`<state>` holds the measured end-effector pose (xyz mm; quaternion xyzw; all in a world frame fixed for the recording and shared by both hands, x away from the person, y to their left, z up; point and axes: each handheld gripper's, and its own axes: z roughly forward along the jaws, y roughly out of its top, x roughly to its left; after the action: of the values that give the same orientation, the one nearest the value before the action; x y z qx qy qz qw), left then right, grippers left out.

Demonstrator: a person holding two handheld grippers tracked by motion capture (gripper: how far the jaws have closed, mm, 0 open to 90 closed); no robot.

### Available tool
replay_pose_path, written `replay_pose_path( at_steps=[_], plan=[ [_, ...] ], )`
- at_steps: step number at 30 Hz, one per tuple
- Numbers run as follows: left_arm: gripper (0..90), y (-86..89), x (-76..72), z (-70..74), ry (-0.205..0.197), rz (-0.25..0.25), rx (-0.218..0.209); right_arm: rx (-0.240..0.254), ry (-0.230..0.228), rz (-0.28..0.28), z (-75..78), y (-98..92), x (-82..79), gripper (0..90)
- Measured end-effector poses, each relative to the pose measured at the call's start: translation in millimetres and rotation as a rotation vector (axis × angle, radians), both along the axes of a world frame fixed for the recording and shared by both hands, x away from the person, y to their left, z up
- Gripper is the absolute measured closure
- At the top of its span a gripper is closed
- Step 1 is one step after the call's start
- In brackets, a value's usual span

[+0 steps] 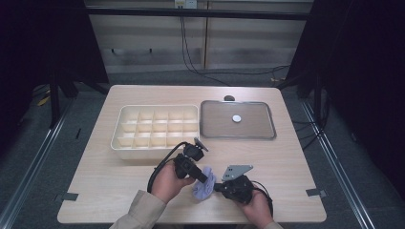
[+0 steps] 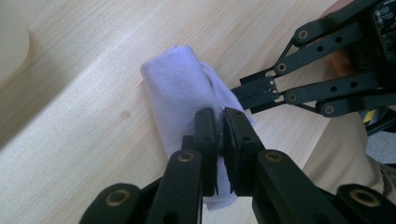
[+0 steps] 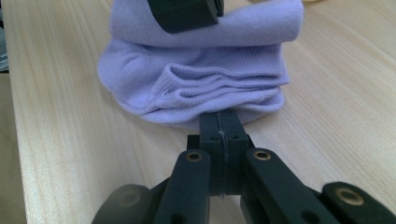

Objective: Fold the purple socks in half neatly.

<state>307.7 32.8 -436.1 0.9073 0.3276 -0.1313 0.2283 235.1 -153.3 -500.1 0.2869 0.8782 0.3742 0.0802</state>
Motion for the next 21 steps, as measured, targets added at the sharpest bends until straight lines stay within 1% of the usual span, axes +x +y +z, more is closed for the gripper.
replay_pose_path(
  at_steps=[3, 5, 8, 9, 10, 14, 20, 21],
  plan=[
    [84.2, -2.0, -0.7, -0.9, -0.001, -0.002, -0.001, -0.003, -0.001, 0.0, 0.1, 0.4, -0.1, 89.9],
    [84.2, -3.2, -1.2, -1.9, 0.001, -0.014, 0.004, -0.002, -0.003, 0.0, 0.0, 0.5, 0.0, 89.9],
    [84.2, -5.1, -2.4, -3.5, -0.001, -0.015, -0.003, -0.002, -0.003, 0.0, 0.0, 0.7, 0.0, 89.9],
    [84.1, -5.8, -2.4, -4.3, 0.003, -0.023, 0.002, -0.002, -0.004, 0.0, 0.0, 0.8, 0.0, 89.9],
    [84.1, -7.0, -3.2, -5.4, 0.001, -0.018, 0.001, -0.002, -0.004, 0.0, 0.0, 0.8, 0.0, 89.9],
    [84.0, -10.2, -4.3, -8.1, 0.003, -0.025, -0.001, 0.003, -0.002, 0.0, -0.3, 0.9, 0.1, 89.9],
    [84.0, -14.3, -5.2, -13.1, 0.005, -0.027, 0.009, -0.004, -0.002, 0.0, 0.1, -0.3, -0.2, 89.2],
    [84.0, -14.6, -5.2, -14.2, 0.005, -0.028, 0.006, -0.001, 0.0, -0.007, 0.2, -0.8, -0.4, 88.5]
  ],
)
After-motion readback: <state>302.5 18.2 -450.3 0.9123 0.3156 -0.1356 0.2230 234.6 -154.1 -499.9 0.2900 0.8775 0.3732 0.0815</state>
